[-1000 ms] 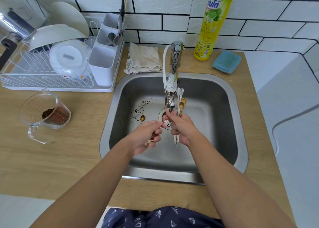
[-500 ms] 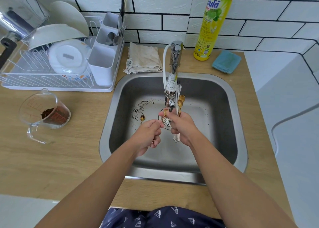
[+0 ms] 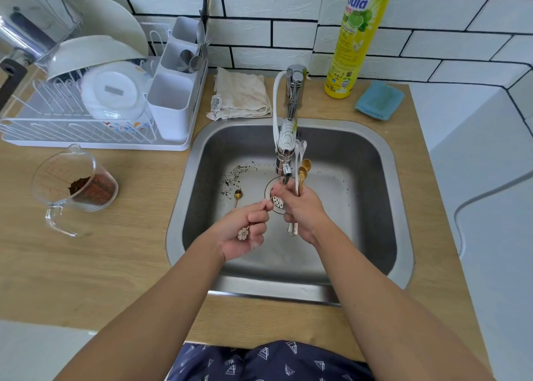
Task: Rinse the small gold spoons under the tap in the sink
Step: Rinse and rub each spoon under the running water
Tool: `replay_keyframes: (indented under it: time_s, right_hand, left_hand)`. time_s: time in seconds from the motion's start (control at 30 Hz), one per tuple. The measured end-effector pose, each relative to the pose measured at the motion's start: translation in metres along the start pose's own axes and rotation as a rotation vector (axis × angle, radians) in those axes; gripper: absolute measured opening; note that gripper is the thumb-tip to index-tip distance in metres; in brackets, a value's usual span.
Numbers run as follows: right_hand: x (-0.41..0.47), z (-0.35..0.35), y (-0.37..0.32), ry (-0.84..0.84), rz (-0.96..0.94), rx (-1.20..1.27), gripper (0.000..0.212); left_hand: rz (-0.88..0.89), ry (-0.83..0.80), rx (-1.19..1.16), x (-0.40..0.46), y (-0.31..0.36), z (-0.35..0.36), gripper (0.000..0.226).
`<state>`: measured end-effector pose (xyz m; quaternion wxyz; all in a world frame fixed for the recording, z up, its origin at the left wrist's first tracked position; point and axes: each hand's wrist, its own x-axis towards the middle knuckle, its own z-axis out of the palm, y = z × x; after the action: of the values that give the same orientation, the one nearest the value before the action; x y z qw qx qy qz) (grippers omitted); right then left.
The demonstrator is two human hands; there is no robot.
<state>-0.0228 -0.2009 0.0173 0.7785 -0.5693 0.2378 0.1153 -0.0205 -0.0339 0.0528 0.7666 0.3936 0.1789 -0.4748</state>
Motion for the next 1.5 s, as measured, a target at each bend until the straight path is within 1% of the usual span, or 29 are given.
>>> replay_keyframes:
  time_s: [0.07, 0.13, 0.17, 0.23, 0.3, 0.43, 0.5, 0.57, 0.67, 0.77, 0.9, 0.93, 1.0, 1.07, 1.1, 1.13, 1.2, 1.27, 1.3, 1.33, 1.4, 1.5]
  right_hand:
    - [0.002, 0.001, 0.001, 0.072, -0.008, -0.076, 0.019]
    - [0.002, 0.001, 0.002, 0.049, -0.013, -0.111, 0.021]
    - [0.001, 0.001, 0.002, 0.019, -0.014, -0.098, 0.02]
    - [-0.001, 0.001, 0.003, -0.039, -0.022, -0.055, 0.016]
    - [0.0, 0.001, 0.0, -0.042, -0.032, -0.053, 0.014]
    - [0.002, 0.004, -0.005, 0.026, -0.032, -0.136, 0.026]
    - [0.003, 0.006, -0.005, 0.106, -0.057, -0.16, 0.022]
    - [0.005, 0.003, -0.004, 0.249, -0.104, -0.127, 0.019]
    - [0.007, -0.012, -0.004, 0.486, -0.137, -0.041, 0.015]
    - [0.004, -0.026, -0.006, 0.59, -0.141, 0.025, 0.013]
    - [-0.003, -0.038, -0.009, 0.59, -0.108, 0.12, 0.014]
    - [-0.005, -0.039, -0.009, 0.588, -0.101, 0.128, 0.013]
    - [-0.008, -0.042, -0.011, 0.599, -0.097, 0.147, 0.014]
    - [-0.01, -0.046, -0.013, 0.613, -0.097, 0.169, 0.014]
    - [-0.01, -0.047, -0.014, 0.61, -0.09, 0.163, 0.014]
    - [-0.011, -0.047, -0.014, 0.6, -0.084, 0.145, 0.015]
    - [-0.013, -0.045, -0.012, 0.574, -0.085, 0.123, 0.016]
    - [-0.014, -0.041, -0.009, 0.555, -0.086, 0.116, 0.015]
    - [-0.014, -0.039, -0.008, 0.553, -0.087, 0.116, 0.015]
    - [-0.014, -0.038, -0.008, 0.556, -0.09, 0.121, 0.015]
    - [-0.014, -0.038, -0.01, 0.561, -0.097, 0.135, 0.014]
    - [-0.014, -0.039, -0.013, 0.532, -0.119, 0.159, 0.014]
  left_hand:
    - [0.04, 0.082, 0.22, 0.0, -0.003, 0.0, 0.016]
    - [0.082, 0.134, 0.405, 0.0, -0.003, 0.001, 0.021]
    - [0.097, 0.146, 0.441, 0.001, -0.001, 0.002, 0.022]
    - [0.123, 0.147, 0.46, 0.001, 0.001, 0.003, 0.023]
    - [0.138, 0.138, 0.445, 0.0, 0.002, 0.003, 0.023]
    - [0.171, 0.133, 0.444, 0.0, -0.001, 0.003, 0.024]
    - [0.179, 0.123, 0.482, -0.001, -0.001, 0.0, 0.024]
    - [0.187, 0.116, 0.559, 0.0, -0.002, -0.003, 0.024]
    - [0.273, 0.192, 0.625, 0.012, -0.002, -0.003, 0.019]
    - [0.372, 0.307, 0.575, 0.037, 0.0, 0.013, 0.015]
    - [0.438, 0.408, 0.415, 0.068, 0.002, 0.035, 0.014]
    - [0.459, 0.409, 0.406, 0.072, 0.001, 0.038, 0.015]
    - [0.492, 0.329, 0.386, 0.074, 0.0, 0.042, 0.015]
    - [0.468, 0.199, 0.338, 0.071, -0.004, 0.041, 0.017]
    - [0.442, 0.163, 0.322, 0.069, -0.007, 0.04, 0.019]
    - [0.418, 0.164, 0.318, 0.066, -0.009, 0.039, 0.022]
    - [0.416, 0.271, 0.343, 0.065, -0.011, 0.036, 0.03]
    - [0.468, 0.425, 0.43, 0.069, -0.01, 0.035, 0.037]
    - [0.484, 0.477, 0.464, 0.07, -0.008, 0.035, 0.039]
    - [0.485, 0.5, 0.476, 0.071, -0.007, 0.036, 0.039]
    - [0.441, 0.479, 0.446, 0.072, -0.006, 0.036, 0.033]
    - [0.304, 0.424, 0.359, 0.073, -0.004, 0.039, 0.019]
